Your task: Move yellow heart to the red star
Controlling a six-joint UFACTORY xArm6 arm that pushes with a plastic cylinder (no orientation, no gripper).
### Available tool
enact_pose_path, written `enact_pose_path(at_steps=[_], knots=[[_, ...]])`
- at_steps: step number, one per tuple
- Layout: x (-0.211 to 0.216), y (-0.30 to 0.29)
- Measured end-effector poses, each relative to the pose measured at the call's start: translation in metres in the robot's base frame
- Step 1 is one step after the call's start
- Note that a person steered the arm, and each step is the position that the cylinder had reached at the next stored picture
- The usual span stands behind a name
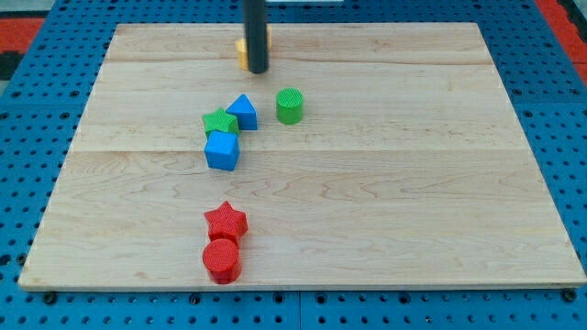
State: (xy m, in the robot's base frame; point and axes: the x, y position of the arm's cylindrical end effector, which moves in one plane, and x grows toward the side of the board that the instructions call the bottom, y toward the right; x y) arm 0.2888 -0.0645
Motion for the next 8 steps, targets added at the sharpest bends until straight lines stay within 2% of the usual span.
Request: enact_pose_path(at_steps=[1,2,3,4,6,7,8], knots=[[0.007,0.026],[-0.072,0.109],[-0.092,0.105],[-0.084,0.002],[-0.033,-0.077],[-0.036,-0.033],[-0.094,-0.047]])
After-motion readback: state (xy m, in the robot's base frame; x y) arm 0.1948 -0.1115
